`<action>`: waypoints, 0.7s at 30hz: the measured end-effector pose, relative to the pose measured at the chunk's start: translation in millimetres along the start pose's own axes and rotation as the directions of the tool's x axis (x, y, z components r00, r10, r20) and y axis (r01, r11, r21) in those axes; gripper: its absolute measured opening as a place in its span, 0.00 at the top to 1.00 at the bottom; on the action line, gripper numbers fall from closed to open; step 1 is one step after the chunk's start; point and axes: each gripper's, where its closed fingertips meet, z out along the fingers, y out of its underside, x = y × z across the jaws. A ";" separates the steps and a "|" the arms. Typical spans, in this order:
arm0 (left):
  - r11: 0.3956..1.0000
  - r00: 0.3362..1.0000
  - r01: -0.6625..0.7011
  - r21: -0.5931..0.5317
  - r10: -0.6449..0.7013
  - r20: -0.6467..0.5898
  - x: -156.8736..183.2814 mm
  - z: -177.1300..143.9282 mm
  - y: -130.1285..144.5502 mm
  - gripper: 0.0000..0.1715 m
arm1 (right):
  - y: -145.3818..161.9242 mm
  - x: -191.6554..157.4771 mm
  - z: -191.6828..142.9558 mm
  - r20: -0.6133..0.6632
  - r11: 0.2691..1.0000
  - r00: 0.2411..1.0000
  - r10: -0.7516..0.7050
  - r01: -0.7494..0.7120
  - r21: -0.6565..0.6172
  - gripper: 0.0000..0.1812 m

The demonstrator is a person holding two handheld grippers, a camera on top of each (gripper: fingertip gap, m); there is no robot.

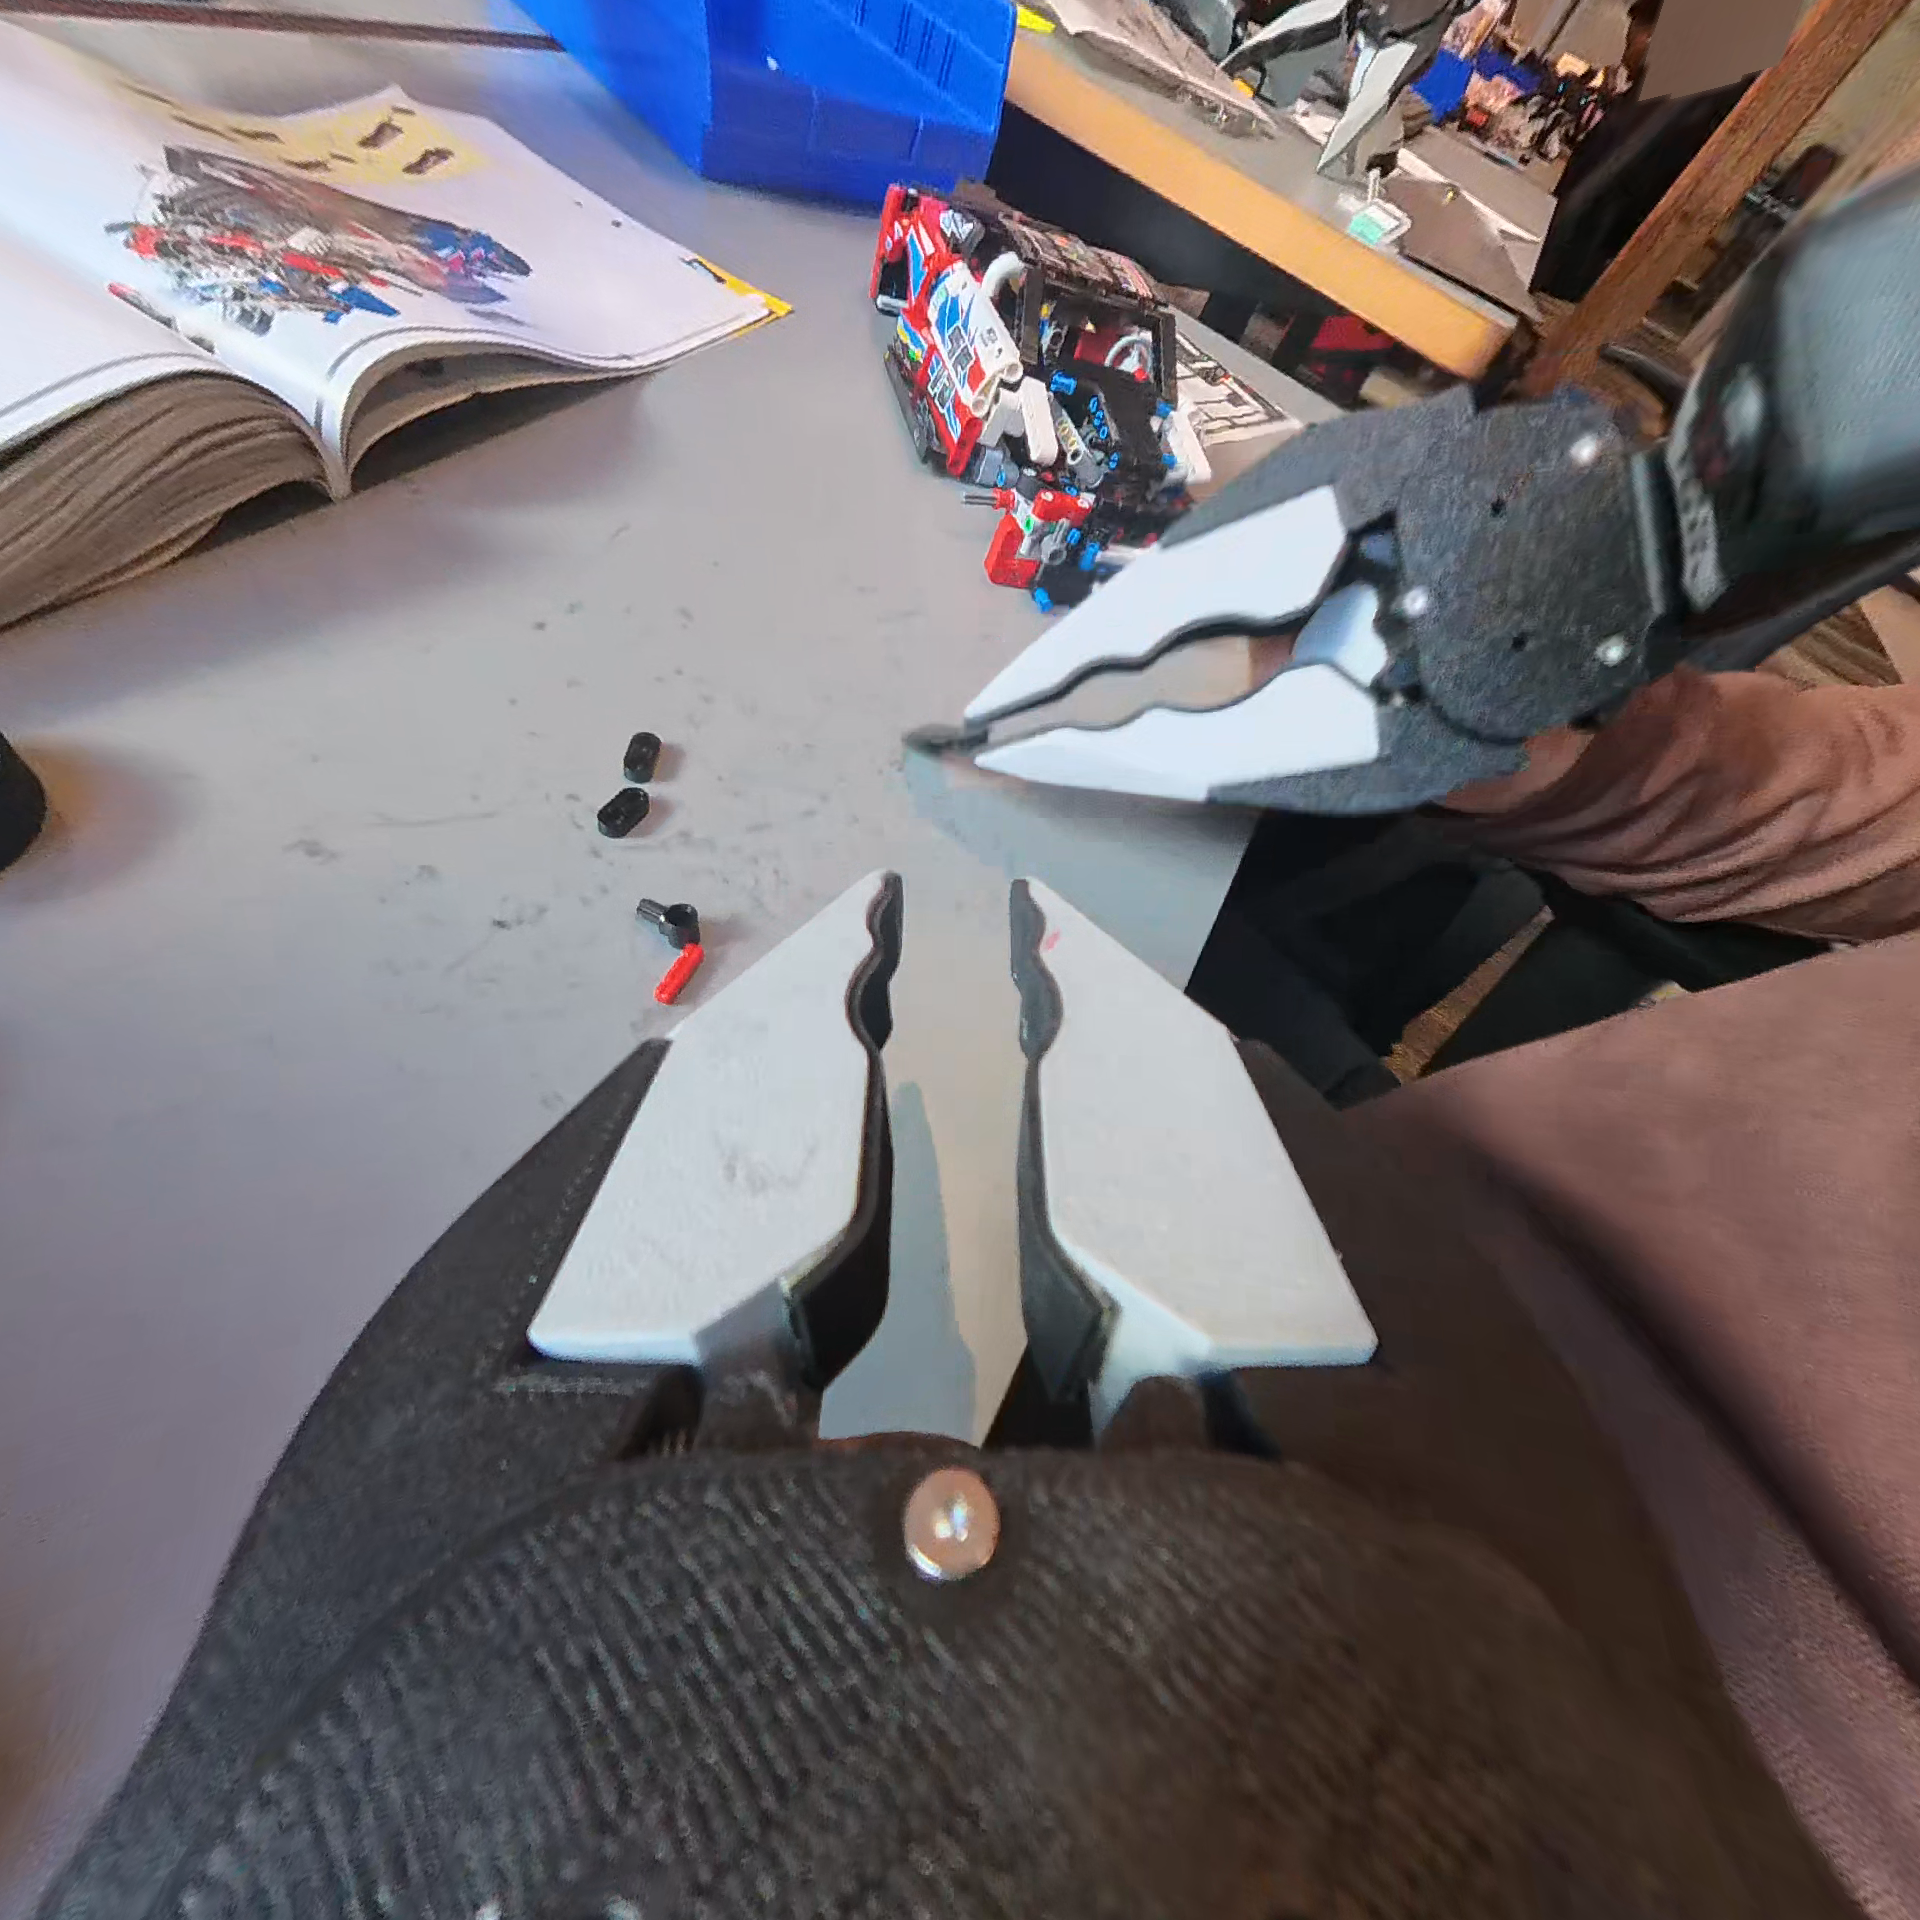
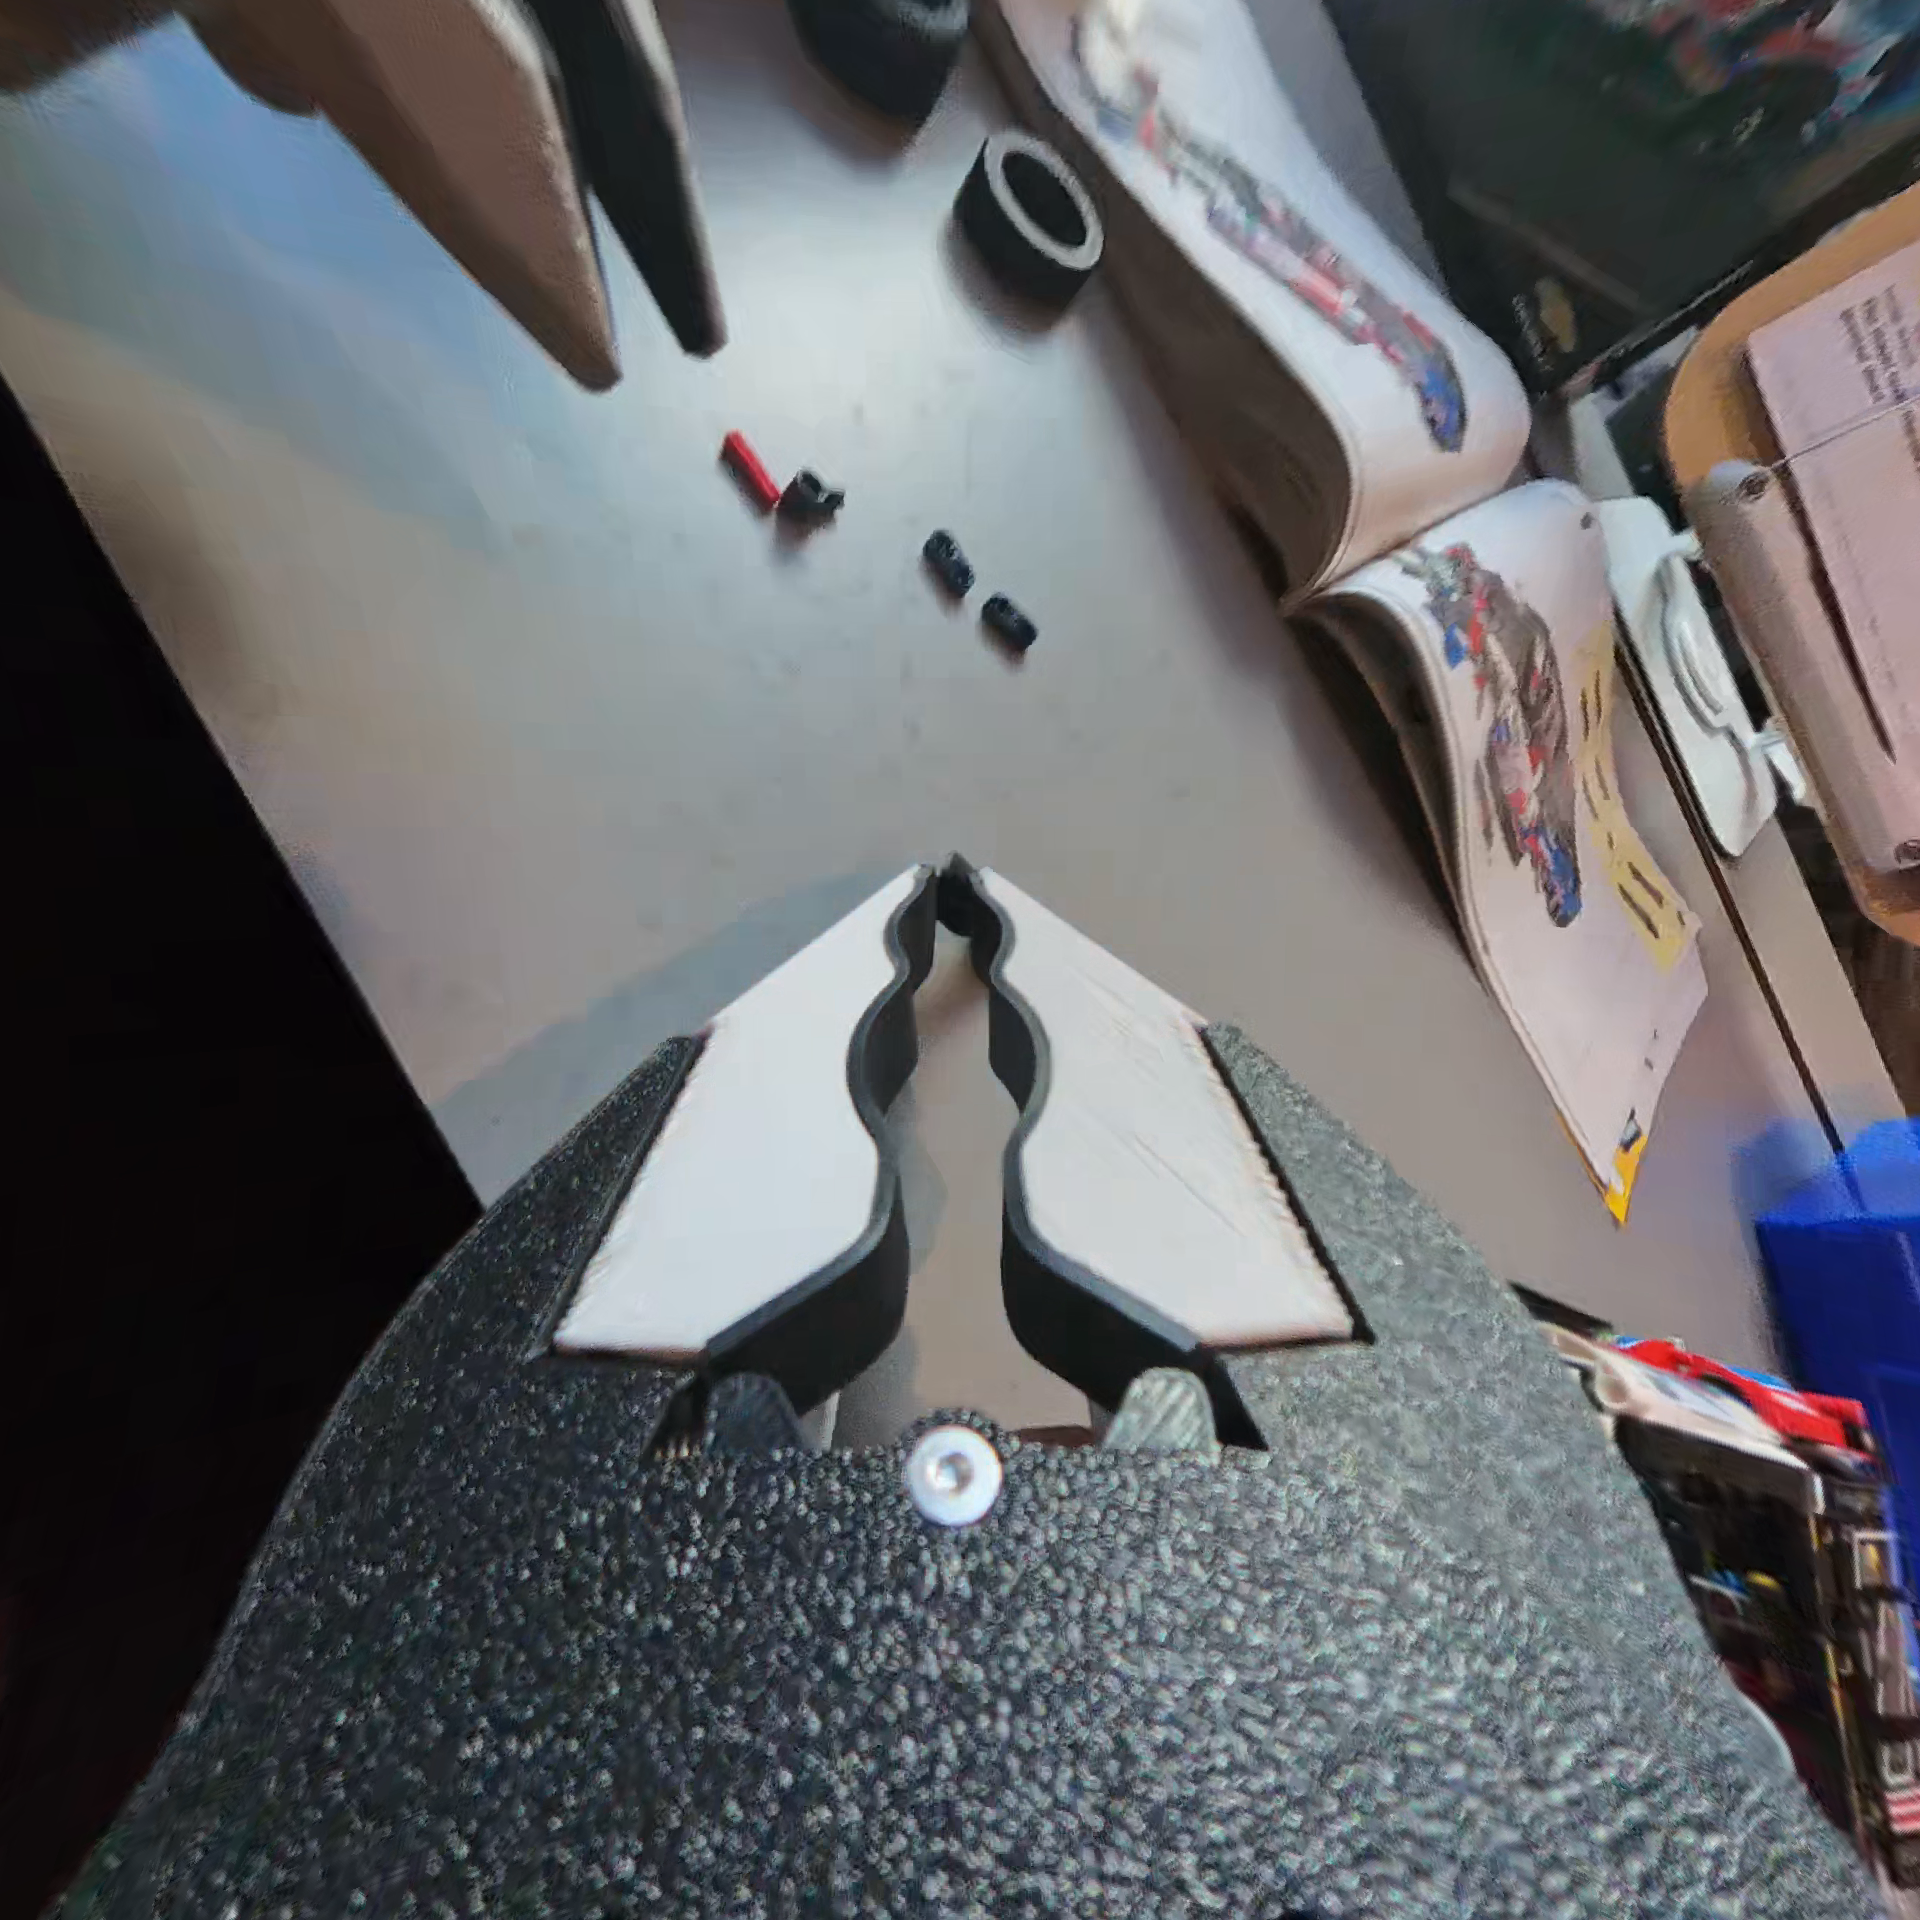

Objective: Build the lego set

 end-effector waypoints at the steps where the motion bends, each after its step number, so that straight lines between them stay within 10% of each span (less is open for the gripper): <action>1: 1.000 1.000 0.002 -0.004 -0.002 -0.002 0.5 0.7 1.4 0.90 | 4.3 -5.5 2.9 -0.003 0.999 1.000 -0.010 0.010 -0.036 0.96; 11: 0.998 0.999 -0.048 -0.035 0.049 0.023 2.5 -1.9 14.7 0.90 | -27.0 -33.6 4.4 0.188 0.951 0.935 0.301 -0.310 0.020 0.75; 21: 0.995 0.996 -0.085 -0.043 0.087 0.039 -0.1 -1.4 16.2 0.90 | -4.7 39.8 -78.2 0.098 0.856 0.874 0.476 -0.486 0.178 0.81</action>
